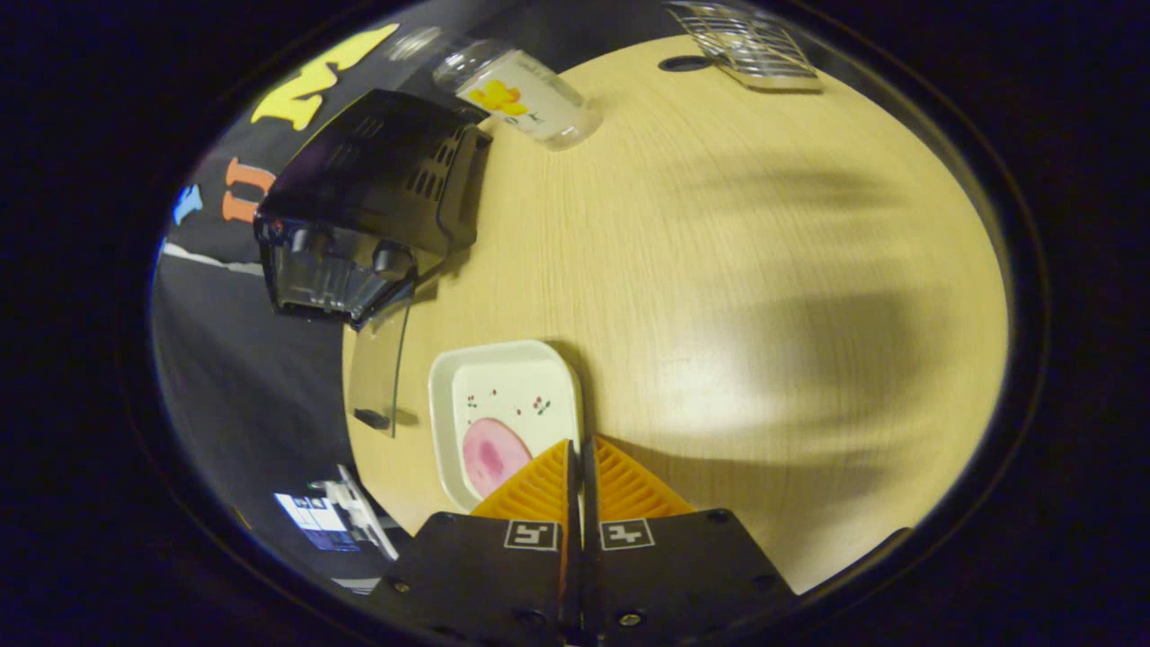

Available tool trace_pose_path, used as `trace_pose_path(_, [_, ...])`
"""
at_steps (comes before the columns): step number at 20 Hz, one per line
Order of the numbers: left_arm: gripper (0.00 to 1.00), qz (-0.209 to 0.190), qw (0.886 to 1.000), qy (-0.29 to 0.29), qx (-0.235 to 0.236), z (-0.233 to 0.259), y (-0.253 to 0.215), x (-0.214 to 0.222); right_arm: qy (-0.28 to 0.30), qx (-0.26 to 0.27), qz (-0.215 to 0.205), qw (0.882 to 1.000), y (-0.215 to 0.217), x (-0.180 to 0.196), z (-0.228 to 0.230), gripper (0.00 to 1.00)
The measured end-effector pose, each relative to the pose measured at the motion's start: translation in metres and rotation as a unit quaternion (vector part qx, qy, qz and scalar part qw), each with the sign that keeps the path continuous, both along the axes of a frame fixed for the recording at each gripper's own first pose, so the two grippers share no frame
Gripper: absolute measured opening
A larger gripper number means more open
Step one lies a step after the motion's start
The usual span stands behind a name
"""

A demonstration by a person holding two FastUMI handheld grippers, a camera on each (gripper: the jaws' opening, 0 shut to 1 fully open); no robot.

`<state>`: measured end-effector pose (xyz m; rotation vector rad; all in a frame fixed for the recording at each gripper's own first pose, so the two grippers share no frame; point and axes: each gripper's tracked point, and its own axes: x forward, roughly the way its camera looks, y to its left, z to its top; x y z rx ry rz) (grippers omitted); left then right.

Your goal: Open the electric oven with the left hand, put the food in, and close the electric oven.

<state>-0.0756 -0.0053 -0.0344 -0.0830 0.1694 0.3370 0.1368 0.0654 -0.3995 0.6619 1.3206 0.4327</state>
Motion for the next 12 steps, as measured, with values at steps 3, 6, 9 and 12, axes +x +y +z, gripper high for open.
trace_pose_path(3, [0.97, -0.006, 1.0, -0.002, -0.001, 0.004, 0.004, 0.003, 0.001, 0.047, -0.052, 0.998, -0.002, 0.001, 0.001, 0.04])
trace_pose_path(6, [0.96, -0.019, 1.0, -0.002, 0.009, 0.008, 0.013, 0.008, -0.003, 0.084, -0.126, 0.988, -0.008, 0.0, 0.013, 0.04])
trace_pose_path(9, [0.97, -0.044, 0.999, -0.001, 0.015, 0.01, 0.02, 0.018, -0.015, 0.081, -0.175, 0.981, -0.018, -0.004, 0.026, 0.04])
trace_pose_path(12, [0.96, -0.083, 0.996, -0.009, 0.008, 0.008, 0.026, 0.03, -0.029, 0.089, -0.221, 0.971, -0.016, -0.008, 0.051, 0.04])
